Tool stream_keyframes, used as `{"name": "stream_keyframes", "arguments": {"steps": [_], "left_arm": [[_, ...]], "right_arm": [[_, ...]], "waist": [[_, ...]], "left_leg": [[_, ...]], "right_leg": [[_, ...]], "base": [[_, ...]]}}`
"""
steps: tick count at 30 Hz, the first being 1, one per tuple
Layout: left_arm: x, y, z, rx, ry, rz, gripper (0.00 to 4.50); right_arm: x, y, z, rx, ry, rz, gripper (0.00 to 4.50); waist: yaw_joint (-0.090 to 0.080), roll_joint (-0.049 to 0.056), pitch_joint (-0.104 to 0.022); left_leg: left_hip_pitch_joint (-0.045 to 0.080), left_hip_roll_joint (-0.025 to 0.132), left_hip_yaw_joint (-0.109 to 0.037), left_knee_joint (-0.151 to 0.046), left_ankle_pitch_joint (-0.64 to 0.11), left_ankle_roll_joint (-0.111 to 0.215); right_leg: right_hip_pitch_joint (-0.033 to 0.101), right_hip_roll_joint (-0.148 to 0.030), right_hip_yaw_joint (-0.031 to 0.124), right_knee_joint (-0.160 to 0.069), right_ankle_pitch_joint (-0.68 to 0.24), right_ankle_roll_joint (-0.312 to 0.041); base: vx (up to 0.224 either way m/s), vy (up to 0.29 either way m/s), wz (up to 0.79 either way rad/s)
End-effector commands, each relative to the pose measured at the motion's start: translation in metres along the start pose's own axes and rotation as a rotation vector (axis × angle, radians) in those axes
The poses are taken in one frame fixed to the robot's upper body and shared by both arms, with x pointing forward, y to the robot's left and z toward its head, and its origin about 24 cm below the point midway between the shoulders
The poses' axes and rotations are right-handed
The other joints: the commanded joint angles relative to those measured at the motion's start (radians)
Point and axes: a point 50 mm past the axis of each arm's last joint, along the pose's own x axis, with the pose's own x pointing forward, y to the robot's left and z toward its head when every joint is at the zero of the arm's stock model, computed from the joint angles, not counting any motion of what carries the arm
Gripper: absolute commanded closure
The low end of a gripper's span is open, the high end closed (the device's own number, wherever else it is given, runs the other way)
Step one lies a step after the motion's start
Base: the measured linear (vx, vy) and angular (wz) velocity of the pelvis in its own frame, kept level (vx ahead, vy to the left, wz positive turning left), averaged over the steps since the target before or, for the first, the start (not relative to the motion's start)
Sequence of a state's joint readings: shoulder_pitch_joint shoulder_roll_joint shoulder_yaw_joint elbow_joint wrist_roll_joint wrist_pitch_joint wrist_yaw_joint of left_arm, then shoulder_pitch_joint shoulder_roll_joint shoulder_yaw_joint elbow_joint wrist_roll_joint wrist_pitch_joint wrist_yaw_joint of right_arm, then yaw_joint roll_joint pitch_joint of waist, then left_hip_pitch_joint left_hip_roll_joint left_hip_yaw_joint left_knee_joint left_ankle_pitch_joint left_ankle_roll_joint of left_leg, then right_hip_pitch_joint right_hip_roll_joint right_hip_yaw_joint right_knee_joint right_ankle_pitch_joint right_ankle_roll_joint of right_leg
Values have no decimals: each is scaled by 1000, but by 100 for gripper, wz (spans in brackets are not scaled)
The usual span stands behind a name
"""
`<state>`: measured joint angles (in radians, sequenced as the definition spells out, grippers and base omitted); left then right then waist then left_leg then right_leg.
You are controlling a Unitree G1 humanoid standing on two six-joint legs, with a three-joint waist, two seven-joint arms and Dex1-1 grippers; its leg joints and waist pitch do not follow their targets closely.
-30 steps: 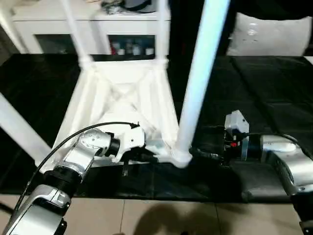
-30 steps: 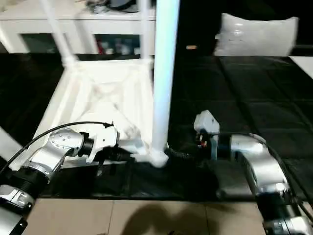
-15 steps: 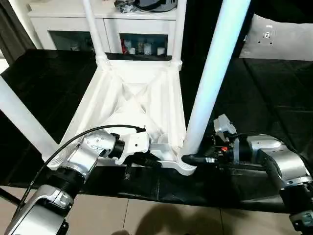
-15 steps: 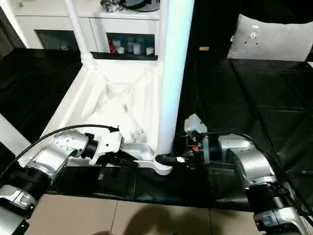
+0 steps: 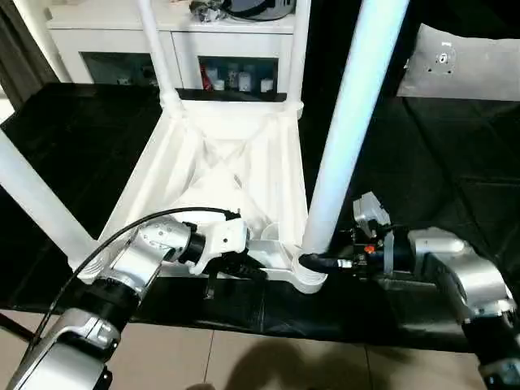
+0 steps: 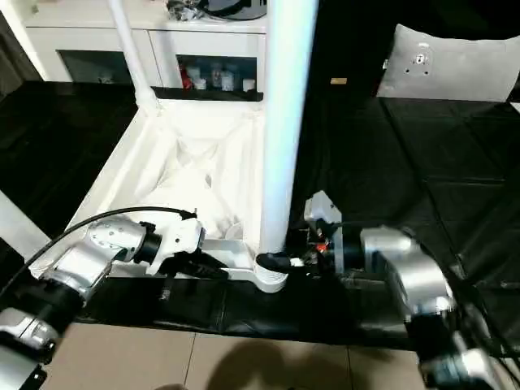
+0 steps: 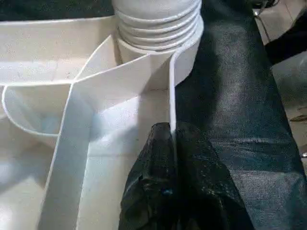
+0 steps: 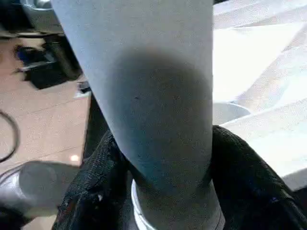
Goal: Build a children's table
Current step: Rotate leg to tighten
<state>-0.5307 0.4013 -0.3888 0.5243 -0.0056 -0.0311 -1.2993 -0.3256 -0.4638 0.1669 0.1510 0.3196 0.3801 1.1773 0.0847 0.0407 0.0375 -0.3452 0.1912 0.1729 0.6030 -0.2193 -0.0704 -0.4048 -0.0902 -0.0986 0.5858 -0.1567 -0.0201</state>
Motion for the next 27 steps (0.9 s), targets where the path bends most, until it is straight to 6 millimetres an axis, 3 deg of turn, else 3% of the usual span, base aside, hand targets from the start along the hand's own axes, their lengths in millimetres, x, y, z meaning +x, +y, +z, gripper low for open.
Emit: {"name": "stream_keyframes", "arguments": {"steps": [1, 2, 3, 4, 5, 7, 8, 11, 12, 13, 15, 17, 20, 21, 23, 24, 26, 27], "left_arm": [[22, -6, 0, -62, 3, 3, 450], [27, -3, 5, -76, -13, 50, 450], [35, 2, 15, -113, -46, 129, 450], [35, 2, 15, -113, -46, 129, 450], [41, 8, 22, -144, -67, 207, 450], [49, 14, 30, -182, -86, 279, 450], [53, 18, 34, -197, -93, 323, 450], [61, 24, 41, -191, -90, 388, 450], [63, 25, 44, -188, -83, 407, 450], [63, 26, 44, -184, -77, 415, 450], [61, 28, 43, -167, -54, 430, 450], [58, 28, 42, -148, -32, 438, 450], [51, 26, 37, -111, -23, 410, 450], [48, 26, 34, -107, -17, 402, 450], [45, 26, 31, -100, -9, 393, 450], [40, 25, 25, -89, 11, 370, 450], [34, 23, 18, -77, 34, 340, 450], [32, 22, 17, -69, 34, 324, 450]], "right_arm": [[17, 0, -7, 49, 33, -109, 241], [22, -2, -7, 67, 26, -178, 241], [31, -8, -6, 107, 8, -309, 243], [31, -8, -6, 107, 8, -309, 245], [39, -12, -6, 143, 4, -418, 246], [48, -16, -7, 160, 10, -513, 246], [54, -17, -5, 170, -3, -565, 246], [64, -20, 1, 156, -61, -617, 246], [68, -20, 4, 140, -86, -629, 213], [69, -20, 5, 139, -86, -628, 180], [69, -19, 8, 156, -115, -624, 181], [67, -18, 12, 166, -152, -616, 159], [54, -20, 11, 112, -154, -602, 138], [50, -21, 10, 97, -150, -600, 127], [45, -21, 9, 84, -149, -588, 106], [35, -20, 9, 59, -148, -540, 100], [23, -16, 10, 22, -140, -455, 72], [20, -15, 10, 11, -133, -435, 72]], "waist": [[-9, -9, -47], [-12, -9, -43], [-30, -5, -32], [-30, -5, -32], [-52, -8, -33], [-74, -6, -33], [-89, 2, -35], [-130, 16, -32], [-135, 20, -31], [-149, 32, -27], [-158, 28, -26], [-162, 27, -24], [-167, 28, -28], [-166, 30, -33], [-156, 28, -47], [-152, 27, -46], [-146, 16, -39], [-136, 17, -41]], "left_leg": [[-5, 37, -6, -81, -182, 33], [-1, 33, -7, -82, -212, 26], [11, 24, -10, -81, -297, -3], [11, 24, -10, -81, -297, -3], [18, 11, -18, -73, -334, -17], [8, 11, -25, -74, -348, -19], [13, 10, -29, -72, -382, -12], [21, 21, -43, -81, -482, 22], [28, 24, -45, -81, -502, 23], [26, 28, -52, -87, -543, 21], [29, 32, -56, -94, -577, 19], [29, 23, -52, -90, -556, 22], [16, 20, -55, -89, -510, 26], [8, 24, -56, -93, -493, 29], [-12, 31, -53, -95, -380, 51], [-15, 33, -51, -96, -358, 59], [-17, 27, -43, -94, -364, 79], [-10, 26, -39, -89, -355, 86]], "right_leg": [[57, -58, 49, -73, -368, -170], [55, -58, 46, -82, -433, -152], [44, -56, 37, -105, -613, -88], [44, -56, 37, -105, -613, -88], [41, -55, 16, -128, -725, -20], [46, -52, 2, -133, -731, 4], [46, -52, -14, -146, -734, 23], [56, -54, -44, -165, -649, 18], [55, -56, -50, -168, -640, 15], [65, -56, -61, -167, -617, 16], [69, -59, -57, -163, -593, 9], [62, -69, -52, -168, -622, 3], [69, -78, -50, -162, -622, -2], [71, -81, -42, -154, -587, -12], [77, -84, -18, -129, -427, -78], [76, -82, -14, -124, -392, -96], [72, -76, -6, -121, -419, -115], [66, -80, 3, -119, -445, -122]], "base": [[0, 0, 0], [0, 0, 0], [0, 0, 0], [-57, 3, -4], [-57, 3, -4], [-31, 10, -5], [0, 0, 0], [0, 0, 0], [0, 0, 0], [0, 0, 0], [0, 0, 0], [0, 0, 0], [0, 0, 0], [0, 0, 0], [0, 0, 0], [0, 0, 0], [0, 0, 0], [0, 0, 0]]}}
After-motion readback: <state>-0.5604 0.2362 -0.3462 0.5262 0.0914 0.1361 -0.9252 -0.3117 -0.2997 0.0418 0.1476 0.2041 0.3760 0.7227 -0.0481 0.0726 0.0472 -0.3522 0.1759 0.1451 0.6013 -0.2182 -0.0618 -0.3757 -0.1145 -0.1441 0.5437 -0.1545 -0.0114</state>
